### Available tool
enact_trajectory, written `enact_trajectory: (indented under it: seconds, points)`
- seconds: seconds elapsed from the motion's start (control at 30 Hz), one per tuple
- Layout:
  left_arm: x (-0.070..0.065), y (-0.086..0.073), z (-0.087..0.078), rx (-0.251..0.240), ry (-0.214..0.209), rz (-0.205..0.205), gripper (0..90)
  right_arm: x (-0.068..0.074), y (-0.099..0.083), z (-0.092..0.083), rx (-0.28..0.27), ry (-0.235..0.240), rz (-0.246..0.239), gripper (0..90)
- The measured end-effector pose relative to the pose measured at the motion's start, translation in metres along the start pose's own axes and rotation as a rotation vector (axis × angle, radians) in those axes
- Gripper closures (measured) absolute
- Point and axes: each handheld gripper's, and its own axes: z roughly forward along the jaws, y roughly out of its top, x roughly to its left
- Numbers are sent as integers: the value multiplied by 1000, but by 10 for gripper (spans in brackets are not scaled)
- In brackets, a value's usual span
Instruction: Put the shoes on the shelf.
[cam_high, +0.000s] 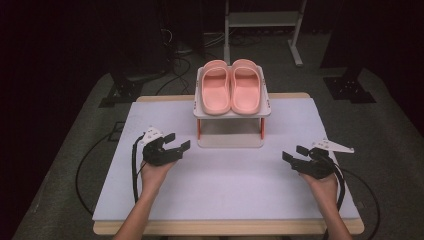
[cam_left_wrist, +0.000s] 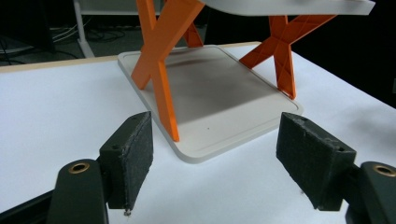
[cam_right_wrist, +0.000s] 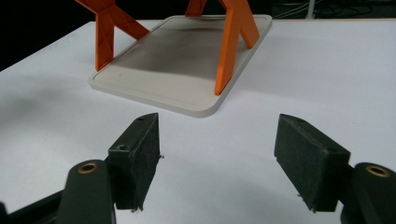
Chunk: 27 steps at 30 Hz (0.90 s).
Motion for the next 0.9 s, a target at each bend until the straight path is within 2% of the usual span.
enact_trajectory:
  seconds: [0.1, 0.37, 0.57, 0.77, 0.9]
  points:
    - [-1, -5, -1, 3, -3, -2, 259, 1, -4, 0, 6, 3, -13, 301]
    - [-2, -22, -5, 8, -13, 0, 224, -3, -20, 1, 27, 9, -7, 277]
    - [-3, -30, -10, 5, -13, -1, 191, -4, -30, -6, 21, 21, -4, 272]
    - [-14, -39, -18, 6, -21, 38, 172, -7, -44, -18, -6, 30, -3, 260]
    - [-21, -49, -23, 4, -31, 48, 162, -10, -54, -25, -16, 28, -5, 241]
